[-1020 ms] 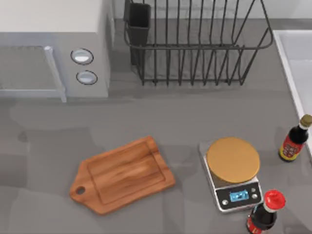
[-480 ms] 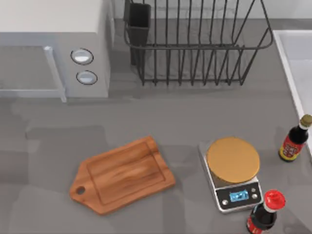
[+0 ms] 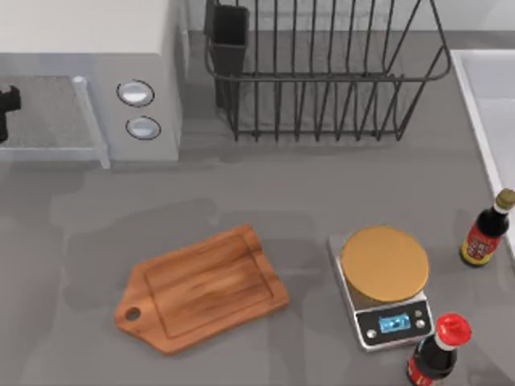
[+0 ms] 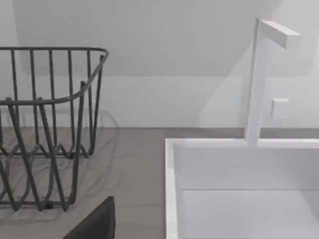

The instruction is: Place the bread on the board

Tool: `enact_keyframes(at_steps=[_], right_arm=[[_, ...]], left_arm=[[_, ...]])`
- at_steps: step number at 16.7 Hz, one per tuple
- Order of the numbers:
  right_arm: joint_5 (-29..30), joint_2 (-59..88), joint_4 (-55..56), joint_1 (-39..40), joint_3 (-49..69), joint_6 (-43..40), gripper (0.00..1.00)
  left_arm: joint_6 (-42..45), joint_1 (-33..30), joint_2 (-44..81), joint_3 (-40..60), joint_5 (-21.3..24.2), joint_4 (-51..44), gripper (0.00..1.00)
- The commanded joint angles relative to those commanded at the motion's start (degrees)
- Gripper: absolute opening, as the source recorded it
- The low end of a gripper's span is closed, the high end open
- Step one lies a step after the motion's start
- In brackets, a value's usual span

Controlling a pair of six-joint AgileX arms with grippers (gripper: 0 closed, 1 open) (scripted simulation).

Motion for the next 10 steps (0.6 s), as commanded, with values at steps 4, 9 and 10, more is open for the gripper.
enact_keyframes(at_steps=[4, 9, 10], right_arm=[[0.0, 0.0, 0.0, 0.0, 0.0, 0.0, 1.00], [0.0, 0.0, 0.0, 0.0, 0.0, 0.0, 1.00], [0.0, 0.0, 0.0, 0.0, 0.0, 0.0, 1.00]], left_arm=[[-26.4, -9.3, -0.9, 0.2, 0.4, 1.8, 0.00], [-61.2, -21.8, 2.2, -1.5, 1.3, 1.9, 0.00], [-68.0, -24.1, 3.2, -2.0, 1.5, 1.8, 0.00]])
